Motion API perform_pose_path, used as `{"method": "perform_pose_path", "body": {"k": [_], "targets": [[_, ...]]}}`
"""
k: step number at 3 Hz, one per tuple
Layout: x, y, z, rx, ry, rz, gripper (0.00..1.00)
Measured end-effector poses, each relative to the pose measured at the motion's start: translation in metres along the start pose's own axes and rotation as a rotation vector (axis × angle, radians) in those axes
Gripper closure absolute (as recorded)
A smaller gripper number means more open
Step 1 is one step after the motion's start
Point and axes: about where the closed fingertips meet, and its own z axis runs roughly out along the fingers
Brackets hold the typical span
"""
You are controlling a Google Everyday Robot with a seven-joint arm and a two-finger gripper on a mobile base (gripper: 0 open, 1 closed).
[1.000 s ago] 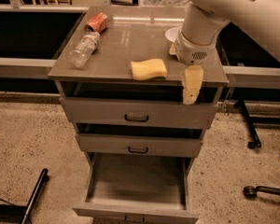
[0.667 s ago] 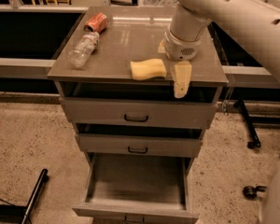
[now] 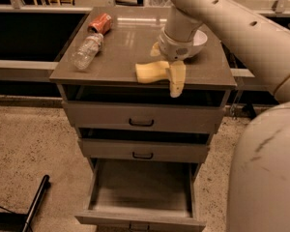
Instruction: Place sponge into bottom drawer
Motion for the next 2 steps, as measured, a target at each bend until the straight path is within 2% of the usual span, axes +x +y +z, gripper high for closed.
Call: {"method": "perform_pose_path", "body": {"k": [1,2], "targets": [[-0.007,-0.005,0.008,-0.018,-0.033,-0.026,0.18],[-0.009,-0.006,0.019,-0.039,-0.066,-0.033,0.41]]}}
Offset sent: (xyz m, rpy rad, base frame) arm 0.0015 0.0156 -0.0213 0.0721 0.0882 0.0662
